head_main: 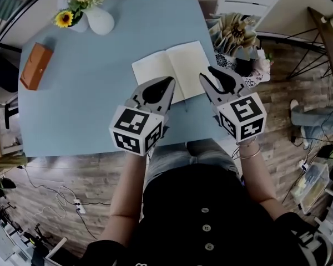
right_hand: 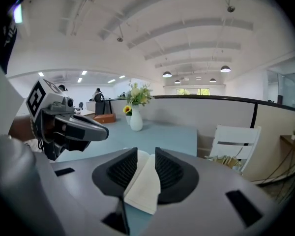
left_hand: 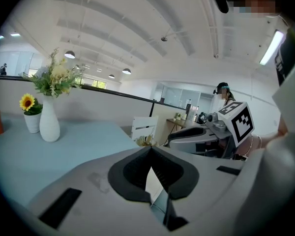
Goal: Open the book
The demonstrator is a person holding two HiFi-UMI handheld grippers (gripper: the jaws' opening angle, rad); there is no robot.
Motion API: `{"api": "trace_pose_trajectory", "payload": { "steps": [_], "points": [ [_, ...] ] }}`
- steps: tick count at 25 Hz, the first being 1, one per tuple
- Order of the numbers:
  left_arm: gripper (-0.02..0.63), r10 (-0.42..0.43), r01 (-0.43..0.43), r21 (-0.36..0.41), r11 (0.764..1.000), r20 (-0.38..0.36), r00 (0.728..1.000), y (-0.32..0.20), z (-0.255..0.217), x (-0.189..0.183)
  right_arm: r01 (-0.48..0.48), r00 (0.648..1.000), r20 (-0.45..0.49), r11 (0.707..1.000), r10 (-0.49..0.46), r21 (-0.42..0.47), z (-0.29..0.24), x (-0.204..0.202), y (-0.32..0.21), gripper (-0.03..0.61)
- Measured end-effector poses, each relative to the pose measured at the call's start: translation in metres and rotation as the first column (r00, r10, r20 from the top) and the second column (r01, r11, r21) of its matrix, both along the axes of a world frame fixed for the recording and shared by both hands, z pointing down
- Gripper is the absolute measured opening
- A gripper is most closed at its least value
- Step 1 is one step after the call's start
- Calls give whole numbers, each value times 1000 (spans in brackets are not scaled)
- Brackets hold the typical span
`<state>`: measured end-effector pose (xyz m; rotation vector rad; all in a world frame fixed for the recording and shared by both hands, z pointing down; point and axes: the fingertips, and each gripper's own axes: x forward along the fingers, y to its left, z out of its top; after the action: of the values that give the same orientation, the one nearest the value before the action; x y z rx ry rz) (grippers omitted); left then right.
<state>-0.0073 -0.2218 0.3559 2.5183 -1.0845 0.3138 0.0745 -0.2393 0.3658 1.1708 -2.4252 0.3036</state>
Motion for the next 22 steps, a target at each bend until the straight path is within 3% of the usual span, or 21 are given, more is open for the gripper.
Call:
{"api": "trace_pose_trajectory", "payload": {
  "steps": [4, 9, 22],
  "points": [
    [12, -9, 10, 19, 1000, -35, 999, 0, -13, -7, 9, 997, 74, 999, -12, 44, -25, -14, -2, 110],
    [12, 12, -13, 30, 999, 21, 1000, 3, -16, -15, 46, 993, 106, 997, -53, 68, -39, -31, 2, 94],
    [12, -5, 5, 69, 998, 7, 1000, 7, -28, -20, 117, 973, 187, 988, -135, 106, -60, -55, 5, 64]
  ]
}}
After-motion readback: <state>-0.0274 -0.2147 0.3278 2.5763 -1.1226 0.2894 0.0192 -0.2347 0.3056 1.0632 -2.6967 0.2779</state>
